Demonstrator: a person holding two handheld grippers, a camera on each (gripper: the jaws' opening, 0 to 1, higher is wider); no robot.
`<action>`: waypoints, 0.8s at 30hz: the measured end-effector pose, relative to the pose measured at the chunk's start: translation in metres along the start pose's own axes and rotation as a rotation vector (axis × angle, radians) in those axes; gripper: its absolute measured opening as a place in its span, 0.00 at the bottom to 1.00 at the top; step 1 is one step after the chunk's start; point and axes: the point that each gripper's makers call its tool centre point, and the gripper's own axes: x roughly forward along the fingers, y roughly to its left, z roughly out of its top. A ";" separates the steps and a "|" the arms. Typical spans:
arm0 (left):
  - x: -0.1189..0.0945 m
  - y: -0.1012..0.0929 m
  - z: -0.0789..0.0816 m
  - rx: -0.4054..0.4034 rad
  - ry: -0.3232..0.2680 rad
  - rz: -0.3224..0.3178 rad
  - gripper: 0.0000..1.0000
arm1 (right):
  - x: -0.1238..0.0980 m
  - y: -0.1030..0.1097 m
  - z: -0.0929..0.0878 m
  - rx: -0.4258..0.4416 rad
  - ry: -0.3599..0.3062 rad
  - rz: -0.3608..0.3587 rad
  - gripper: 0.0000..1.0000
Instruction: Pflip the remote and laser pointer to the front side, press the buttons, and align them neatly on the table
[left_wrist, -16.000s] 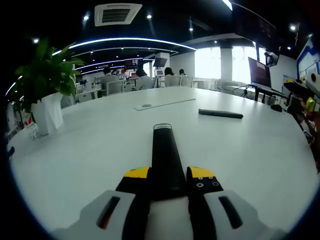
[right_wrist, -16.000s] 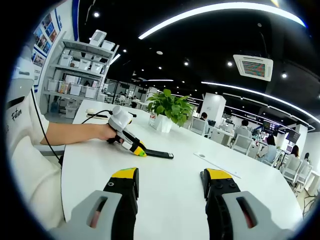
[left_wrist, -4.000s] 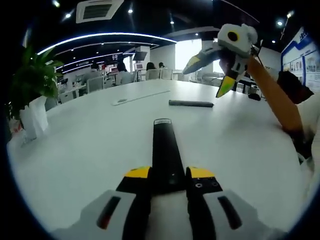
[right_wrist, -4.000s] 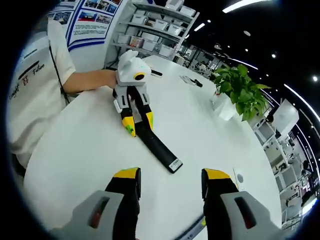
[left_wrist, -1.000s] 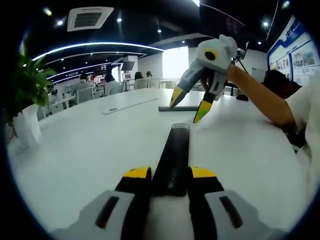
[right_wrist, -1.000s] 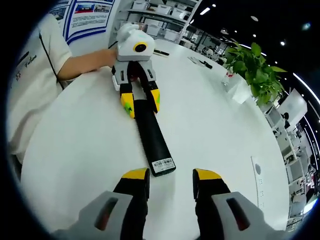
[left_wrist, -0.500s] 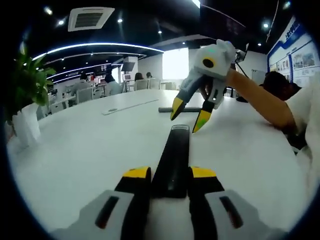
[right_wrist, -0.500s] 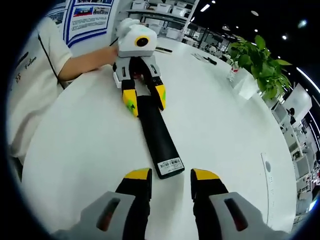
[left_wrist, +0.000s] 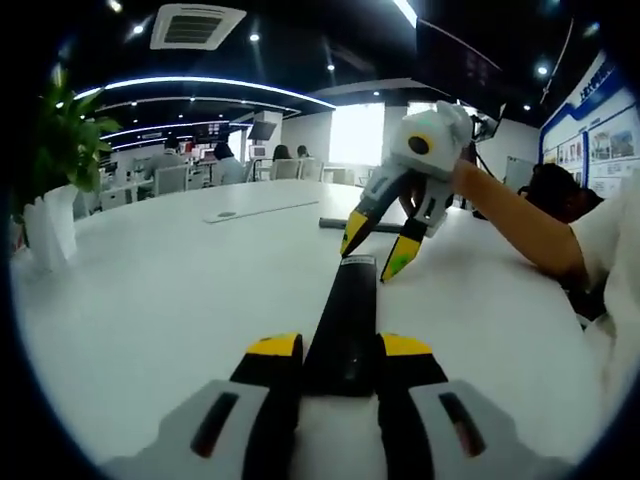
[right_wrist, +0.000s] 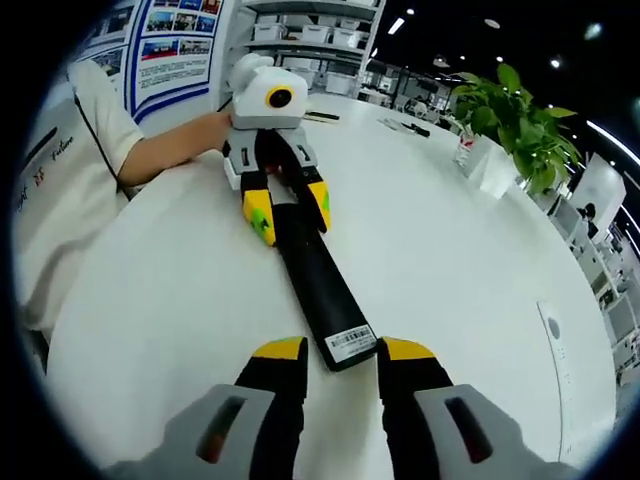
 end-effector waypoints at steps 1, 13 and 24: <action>0.000 0.000 0.000 -0.002 0.000 0.000 0.31 | 0.000 -0.001 0.000 0.003 0.000 -0.004 0.28; 0.001 0.002 0.000 -0.030 0.002 0.005 0.31 | 0.004 0.001 0.007 0.017 -0.038 0.001 0.28; 0.004 0.008 -0.001 0.098 0.044 0.080 0.33 | 0.002 0.003 0.010 0.104 -0.044 0.020 0.27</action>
